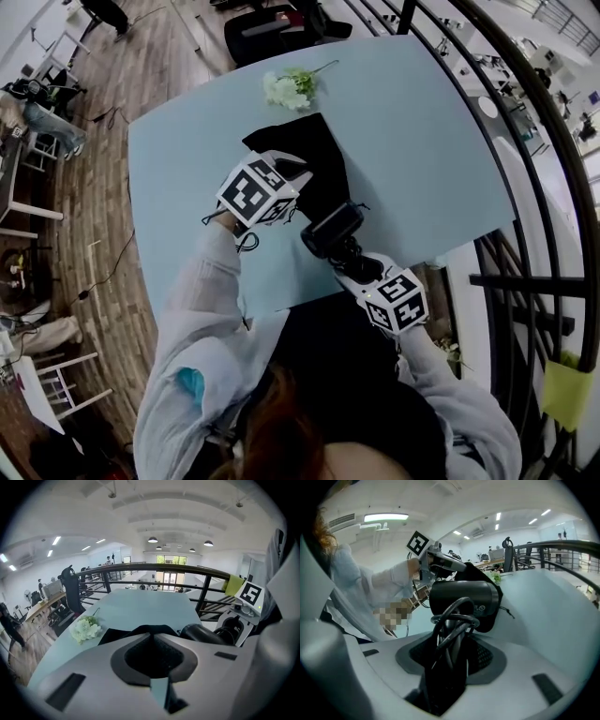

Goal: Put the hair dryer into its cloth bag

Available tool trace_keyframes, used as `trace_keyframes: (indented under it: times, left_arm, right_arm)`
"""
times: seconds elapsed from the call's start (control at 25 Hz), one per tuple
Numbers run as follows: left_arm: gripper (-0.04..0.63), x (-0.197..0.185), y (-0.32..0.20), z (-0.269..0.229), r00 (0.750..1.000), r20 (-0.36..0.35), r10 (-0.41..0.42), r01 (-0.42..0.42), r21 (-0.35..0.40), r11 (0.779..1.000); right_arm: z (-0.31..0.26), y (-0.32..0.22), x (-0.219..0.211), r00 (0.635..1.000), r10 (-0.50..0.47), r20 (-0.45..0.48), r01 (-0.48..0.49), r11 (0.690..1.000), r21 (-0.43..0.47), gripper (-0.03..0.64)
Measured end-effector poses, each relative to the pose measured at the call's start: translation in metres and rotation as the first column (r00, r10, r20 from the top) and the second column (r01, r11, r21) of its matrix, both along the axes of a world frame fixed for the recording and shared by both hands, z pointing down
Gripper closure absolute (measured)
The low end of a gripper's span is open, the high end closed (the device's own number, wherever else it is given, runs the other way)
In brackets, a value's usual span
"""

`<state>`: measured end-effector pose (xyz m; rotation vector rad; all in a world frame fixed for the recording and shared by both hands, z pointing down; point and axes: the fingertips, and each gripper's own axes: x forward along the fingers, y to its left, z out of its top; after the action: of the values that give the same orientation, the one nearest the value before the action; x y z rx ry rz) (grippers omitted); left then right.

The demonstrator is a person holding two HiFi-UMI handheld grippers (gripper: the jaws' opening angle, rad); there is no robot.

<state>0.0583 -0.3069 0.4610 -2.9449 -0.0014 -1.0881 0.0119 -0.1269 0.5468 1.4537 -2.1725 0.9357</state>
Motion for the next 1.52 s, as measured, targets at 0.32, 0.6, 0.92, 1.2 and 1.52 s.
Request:
trace_keyframes:
  times: [0.32,0.6,0.92,1.2,1.52]
  left_arm:
    - [0.566,-0.011,0.024,0.011,0.999,0.033,0.029,-0.029,-0.016,0.999]
    - [0.566,-0.015,0.039,0.018,0.999,0.047,0.015,-0.013,-0.048,0.999]
    - [0.566,-0.045,0.05,0.035,0.995,0.091,0.026,-0.022,-0.043,0.999]
    - [0.566,-0.053,0.075,0.047,0.999,0.019,-0.026,0.028,-0.123,0.992]
    - [0.565,-0.075,0.081,0.041,0.992,-0.075,-0.102,0.09,-0.155,0.984]
  right_arm:
    - [0.027,-0.009,-0.003,0.998,-0.02,0.059,0.024,0.998,-0.062,0.419]
    - [0.044,-0.024,-0.012,0.992,-0.064,0.107,0.074,0.993,-0.091,0.419]
    - [0.061,-0.048,0.009,0.983,0.077,0.169,-0.049,0.986,-0.162,0.419]
    - [0.061,-0.073,0.009,0.962,0.175,0.208,-0.137,0.973,-0.188,0.419]
    - [0.057,-0.096,-0.008,0.944,0.219,0.248,-0.177,0.968,-0.177,0.419]
